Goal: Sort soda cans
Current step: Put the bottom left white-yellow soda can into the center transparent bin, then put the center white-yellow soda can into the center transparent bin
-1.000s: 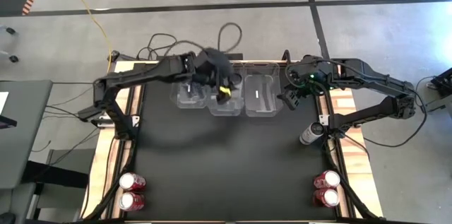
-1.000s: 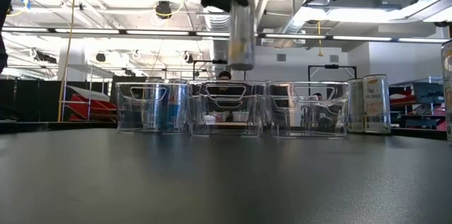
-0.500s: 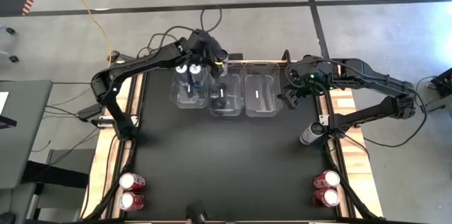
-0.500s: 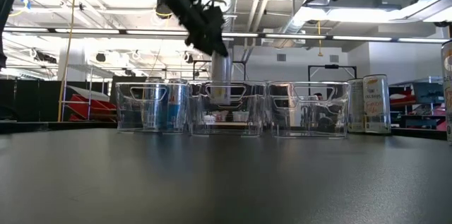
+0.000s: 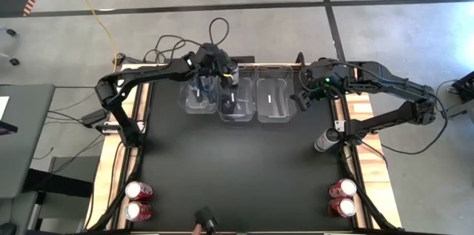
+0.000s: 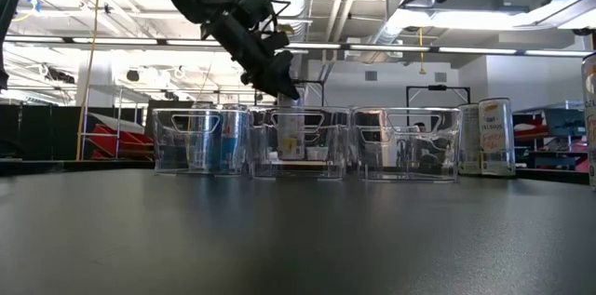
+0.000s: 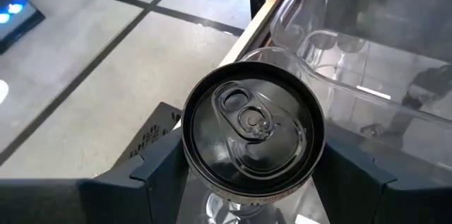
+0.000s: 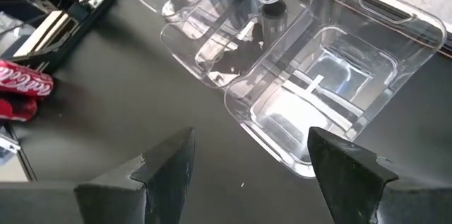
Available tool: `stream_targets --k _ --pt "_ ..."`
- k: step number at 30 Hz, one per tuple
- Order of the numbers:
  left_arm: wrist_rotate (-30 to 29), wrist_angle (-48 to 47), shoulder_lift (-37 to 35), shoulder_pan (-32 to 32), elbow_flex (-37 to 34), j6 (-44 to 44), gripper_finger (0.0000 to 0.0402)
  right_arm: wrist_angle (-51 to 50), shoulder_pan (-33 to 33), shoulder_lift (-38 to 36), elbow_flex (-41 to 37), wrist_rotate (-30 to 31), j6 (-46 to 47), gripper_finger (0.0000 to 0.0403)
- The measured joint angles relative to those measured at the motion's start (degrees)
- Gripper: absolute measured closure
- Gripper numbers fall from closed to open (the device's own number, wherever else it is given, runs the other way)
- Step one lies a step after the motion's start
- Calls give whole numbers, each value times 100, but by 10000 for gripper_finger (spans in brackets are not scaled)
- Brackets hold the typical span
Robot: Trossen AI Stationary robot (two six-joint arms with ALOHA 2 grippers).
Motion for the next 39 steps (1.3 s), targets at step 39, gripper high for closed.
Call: stream_targets --k 39 --pt "96 -1129 -428 57 1324 116 5 413 -385 37 2 1732 -226 113"
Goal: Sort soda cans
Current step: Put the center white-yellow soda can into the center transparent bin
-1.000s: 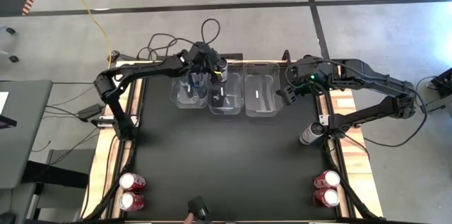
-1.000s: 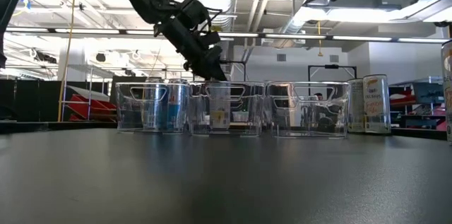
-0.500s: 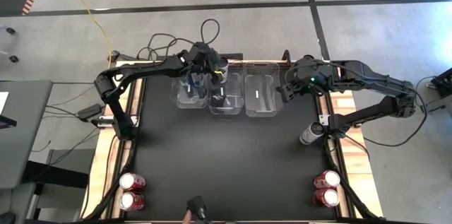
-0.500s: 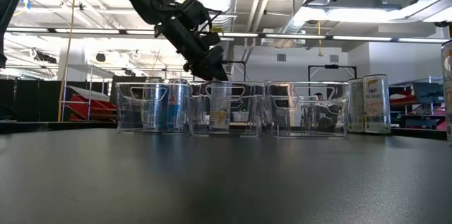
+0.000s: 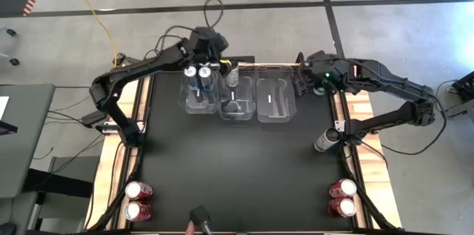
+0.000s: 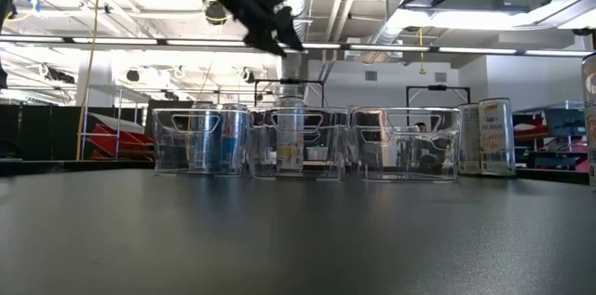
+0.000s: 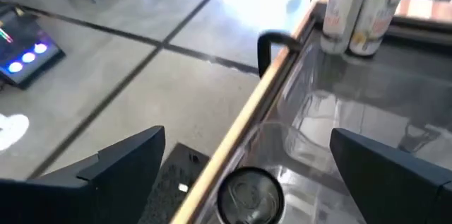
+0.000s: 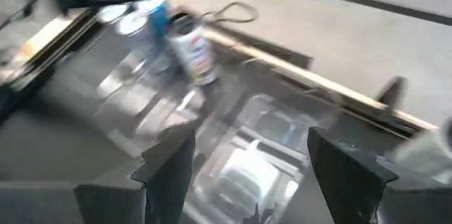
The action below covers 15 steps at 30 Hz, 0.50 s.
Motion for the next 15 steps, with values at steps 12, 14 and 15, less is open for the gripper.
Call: stream_targets --k 12,14,15 --pt "256 -1073 -1009 -26 361 -391 5 -2039 -2148 69 -2 -117 729 113" --pt "258 -1214 -1048 -51 361 -380 5 -1953 -2402 82 0 -262 472 113" --pt "258 -1281 -1055 -65 361 -378 5 -1883 -2553 107 0 -420 231 112"
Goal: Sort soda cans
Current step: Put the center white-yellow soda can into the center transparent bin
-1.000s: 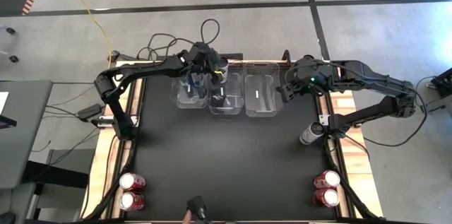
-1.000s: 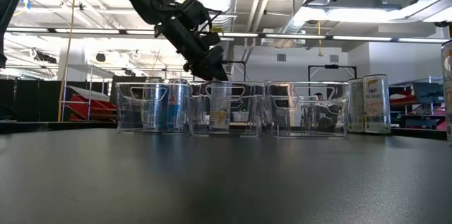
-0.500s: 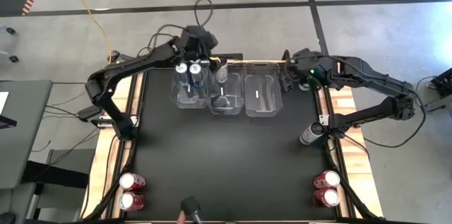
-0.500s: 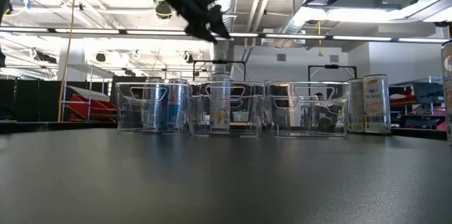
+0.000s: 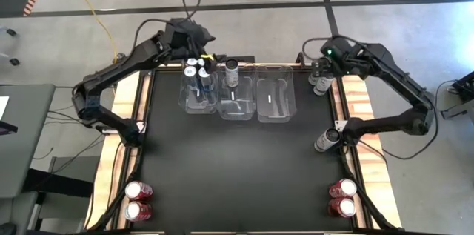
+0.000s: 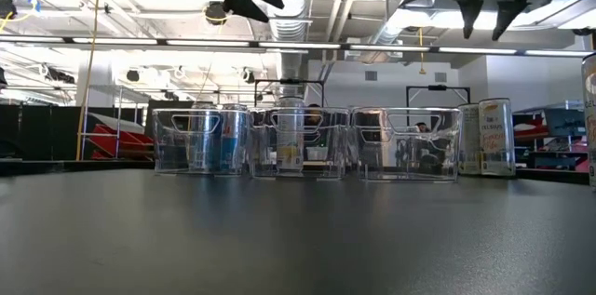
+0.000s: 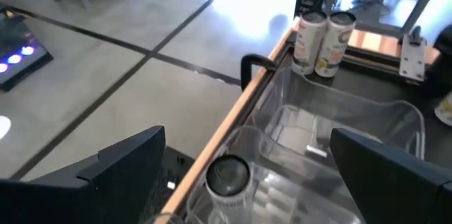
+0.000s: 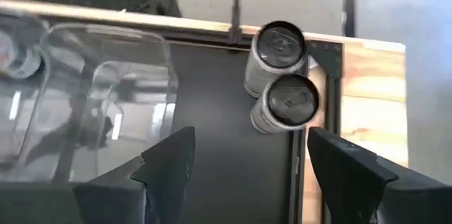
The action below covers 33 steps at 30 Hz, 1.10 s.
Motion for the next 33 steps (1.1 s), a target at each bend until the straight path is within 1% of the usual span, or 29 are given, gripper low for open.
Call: stream_targets --k 4,8,10,15,18,20,22,25,29,33 --pt "165 -149 11 -57 -7 71 5 174 -421 176 0 -346 -931 109" --pt "259 -133 26 -90 -7 67 5 293 -803 440 0 -791 -1311 97" --pt "260 -143 26 -90 -7 60 6 234 -1000 576 0 -958 -1405 84" --pt "258 -215 26 -102 -7 51 6 17 -1382 933 -6 -1030 -1762 38" --pt "301 -342 26 -134 -7 84 6 0 -1380 1046 -7 -1028 -1703 17" --pt "441 -381 26 -134 -7 78 6 2 -1376 1131 -9 -1021 -1400 11" --pt "489 -388 26 -134 -7 68 6 -30 -1369 1233 -9 -1038 -1002 11" --pt "509 -398 26 -134 -8 58 6 -65 -1365 1371 -84 -1040 -764 14" --pt "512 -399 23 -134 -7 65 6 241 -1192 1510 -107 -1318 -758 18" --pt "557 -398 26 -134 -8 131 6 589 -1023 1594 -23 -1360 -755 18"
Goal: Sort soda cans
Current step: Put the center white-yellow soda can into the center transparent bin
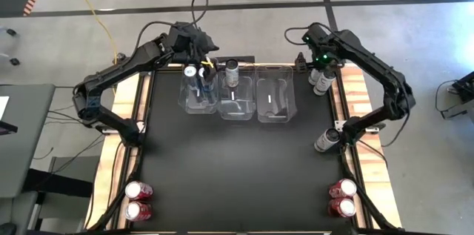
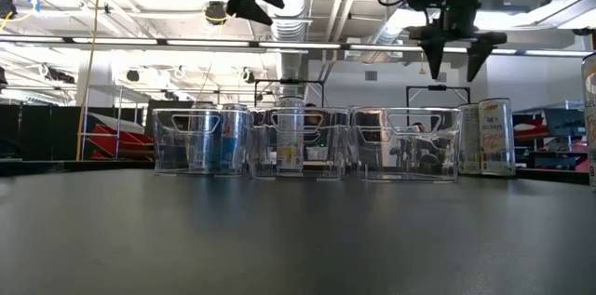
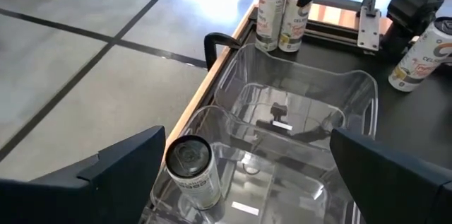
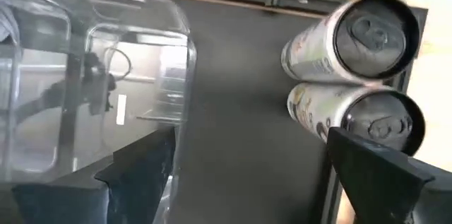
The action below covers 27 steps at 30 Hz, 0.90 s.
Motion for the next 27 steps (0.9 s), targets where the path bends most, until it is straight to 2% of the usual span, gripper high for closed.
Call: stream_targets --k 8,21,27 --pt "0 7 0 0 -1 106 6 316 -130 415 333 -251 -181 19" --pt "149 -421 -11 0 -3 -6 6 -37 -741 945 532 -93 69 19" --pt "146 -446 -11 0 -3 -51 6 -112 -924 742 532 517 476 19"
